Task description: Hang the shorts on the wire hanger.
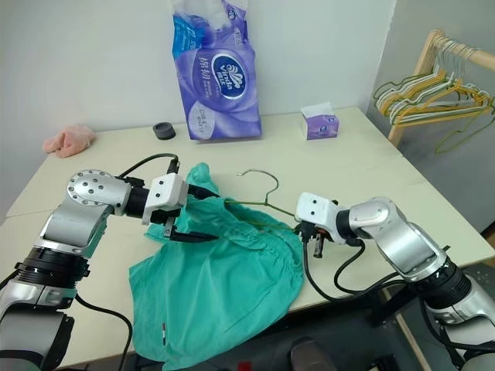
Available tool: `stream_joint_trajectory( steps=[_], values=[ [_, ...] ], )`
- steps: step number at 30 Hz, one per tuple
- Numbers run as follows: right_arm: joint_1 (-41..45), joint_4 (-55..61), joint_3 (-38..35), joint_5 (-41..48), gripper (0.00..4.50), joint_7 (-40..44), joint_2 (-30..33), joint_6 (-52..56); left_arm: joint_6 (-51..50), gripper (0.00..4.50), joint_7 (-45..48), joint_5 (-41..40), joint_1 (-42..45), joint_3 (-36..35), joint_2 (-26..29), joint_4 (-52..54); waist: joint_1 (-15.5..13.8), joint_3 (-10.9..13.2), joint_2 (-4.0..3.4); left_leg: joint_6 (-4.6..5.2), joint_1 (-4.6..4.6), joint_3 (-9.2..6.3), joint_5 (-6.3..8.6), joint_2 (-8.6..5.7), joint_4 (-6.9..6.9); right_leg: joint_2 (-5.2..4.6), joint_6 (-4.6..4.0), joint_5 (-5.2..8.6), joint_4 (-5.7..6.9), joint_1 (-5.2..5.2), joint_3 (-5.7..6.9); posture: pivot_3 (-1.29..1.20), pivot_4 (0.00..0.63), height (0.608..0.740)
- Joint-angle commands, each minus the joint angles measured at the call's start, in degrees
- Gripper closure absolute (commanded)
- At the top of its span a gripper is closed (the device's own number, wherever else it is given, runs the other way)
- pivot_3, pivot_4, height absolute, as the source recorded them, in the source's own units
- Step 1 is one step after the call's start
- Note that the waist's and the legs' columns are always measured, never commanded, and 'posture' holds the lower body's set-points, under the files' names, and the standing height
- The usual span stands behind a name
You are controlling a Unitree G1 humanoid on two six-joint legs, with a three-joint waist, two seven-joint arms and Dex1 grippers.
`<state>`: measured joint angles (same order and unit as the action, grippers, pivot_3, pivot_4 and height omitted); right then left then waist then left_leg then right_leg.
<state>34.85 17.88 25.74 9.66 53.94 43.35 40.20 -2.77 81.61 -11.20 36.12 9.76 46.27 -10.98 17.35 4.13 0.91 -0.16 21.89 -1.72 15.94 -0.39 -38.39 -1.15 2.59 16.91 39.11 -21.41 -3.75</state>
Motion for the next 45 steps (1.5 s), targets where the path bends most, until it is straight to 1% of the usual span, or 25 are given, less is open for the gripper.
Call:
stream_joint_trajectory(
  steps=[1,4,14,16,20,22,25,26,27,29,34,37,38,41,43,45],
  values=[
    [1.72,2.33,-1.69,-0.46,4.5,0.77,-0.76,-1.69,1.81,0.2,-1.15,1.44,0.72,0.11,-0.83,-1.33,0.01,0.0,0.0,0.0,0.02,-0.02,0.0,0.0,-0.03,0.0,0.0,0.0,0.01,0.0,0.02,-0.3,0.008,0.74],
    [1.78,2.86,-1.86,-0.49,4.5,0.96,-1.28,-1.67,4.12,0.91,-1.13,3.39,0.41,0.96,-1.31,-2.86,0.03,0.0,0.0,0.0,0.02,-0.04,0.0,-0.01,-0.1,-0.01,0.03,-0.02,0.03,0.02,0.03,-0.3,0.008,0.74],
    [1.61,4.18,-1.97,-1.78,4.5,1.84,-1.87,-2.99,4.3,3.95,-1.38,3.82,-1.64,1.22,-2.76,-1.28,0.05,0.0,0.0,0.0,0.08,-0.12,0.01,0.0,-0.24,-0.02,0.04,-0.03,0.07,0.02,0.09,-0.3,0.009,0.74],
    [1.81,4.19,-1.99,-1.92,4.5,2.15,-2.09,-3.64,4.11,4.46,-1.62,3.77,-1.79,1.03,-2.82,-1.11,-0.02,0.0,0.0,0.0,0.1,-0.14,0.01,-0.01,-0.28,-0.03,0.04,-0.03,0.09,0.02,0.11,-0.3,0.009,0.74],
    [2.41,4.09,-1.24,-2.69,4.5,4.22,-1.98,-5.51,3.68,4.48,-2.06,3.67,-2.03,0.74,-2.83,-0.8,0.02,-0.02,0.01,0.0,0.15,-0.21,0.01,-0.02,-0.34,-0.04,0.04,-0.03,0.11,0.02,0.17,-0.3,0.009,0.74],
    [1.96,4.19,-0.2,-3.49,4.5,7.52,0.01,-8.7,3.5,4.48,-2.28,3.84,-2.22,0.72,-2.68,-0.45,0.0,-0.01,0.0,0.0,0.16,-0.24,0.01,-0.02,-0.34,-0.03,0.04,-0.03,0.11,0.02,0.19,-0.3,0.013,0.74],
    [0.83,2.57,-0.98,-5.11,4.5,8.26,1.89,-12.41,3.33,4.48,-2.89,4.38,-2.76,0.4,-2.09,0.08,0.03,-0.02,0.01,0.0,0.16,-0.24,0.01,-0.03,-0.35,-0.05,0.04,-0.03,0.1,0.03,0.2,-0.3,0.012,0.74],
    [0.45,1.47,-1.5,-5.52,3.99,8.93,2.95,-13.71,3.24,4.48,-3.12,4.55,-2.88,0.23,-1.87,0.19,0.03,-0.02,0.0,0.0,0.16,-0.24,0.01,-0.03,-0.35,-0.04,0.04,-0.03,0.11,0.03,0.2,-0.3,0.012,0.74],
    [0.21,0.36,-1.94,-5.93,3.76,9.63,3.93,-15.05,3.16,4.48,-3.27,4.65,-2.95,0.11,-1.71,0.24,0.03,-0.02,0.0,0.0,0.16,-0.25,0.01,-0.03,-0.36,-0.04,0.04,-0.03,0.12,0.04,0.21,-0.3,0.012,0.74],
    [0.26,-2.71,-3.17,-6.85,3.12,10.4,5.66,-17.72,3.12,4.49,-3.47,4.9,-3.06,-0.05,-1.39,0.29,0.02,-0.02,0.01,0.0,0.16,-0.26,0.01,-0.03,-0.36,-0.04,0.04,-0.03,0.13,0.04,0.23,-0.3,0.012,0.74],
    [0.87,-9.02,-5.66,-8.92,1.38,10.89,9.02,-22.02,3.81,4.49,-4.25,6.18,-3.06,-0.02,-0.91,-0.49,0.03,-0.02,0.0,0.0,0.16,-0.27,0.01,-0.05,-0.39,-0.06,0.04,-0.03,0.13,0.07,0.24,-0.3,0.012,0.74],
    [-0.82,-10.11,-8.51,-6.01,0.39,15.15,12.44,-21.6,4.8,4.49,-4.88,7.33,-2.81,0.35,-0.61,-1.49,0.04,0.0,-0.02,0.0,0.16,-0.27,0.01,-0.05,-0.38,-0.06,0.03,-0.03,0.13,0.06,0.24,-0.31,0.014,0.74],
    [-2.43,-10.22,-10.64,-3.31,0.0,16.1,12.82,-19.65,5.0,4.49,-5.02,7.51,-2.77,0.29,-0.52,-1.81,0.04,-0.01,-0.02,0.01,0.16,-0.28,0.01,-0.04,-0.38,-0.06,0.03,-0.03,0.13,0.06,0.25,-0.31,0.017,0.74],
    [-7.71,-8.01,-18.4,6.93,0.0,13.72,9.36,-6.88,5.5,4.49,-5.57,7.67,-2.47,-0.2,-0.35,-2.89,0.04,-0.07,0.08,0.01,0.16,-0.34,0.01,-0.04,-0.38,-0.06,0.03,-0.03,0.12,0.11,0.3,-0.31,0.017,0.74],
    [-12.96,-2.74,-21.2,11.89,0.0,12.79,7.43,-2.52,5.43,4.5,-5.92,7.34,-2.17,-0.75,-0.26,-3.52,0.01,-0.08,0.08,0.01,0.16,-0.43,0.01,-0.04,-0.4,-0.05,0.03,-0.03,0.14,0.14,0.36,-0.31,0.02,0.74],
    [-17.05,3.25,-22.88,16.3,0.0,8.49,3.78,4.14,5.21,4.5,-6.06,6.97,-1.93,-1.0,-0.29,-3.77,-0.01,-0.08,0.07,0.01,0.17,-0.48,0.01,-0.03,-0.39,-0.04,0.03,-0.02,0.18,0.14,0.4,-0.31,0.02,0.74]
  ],
)
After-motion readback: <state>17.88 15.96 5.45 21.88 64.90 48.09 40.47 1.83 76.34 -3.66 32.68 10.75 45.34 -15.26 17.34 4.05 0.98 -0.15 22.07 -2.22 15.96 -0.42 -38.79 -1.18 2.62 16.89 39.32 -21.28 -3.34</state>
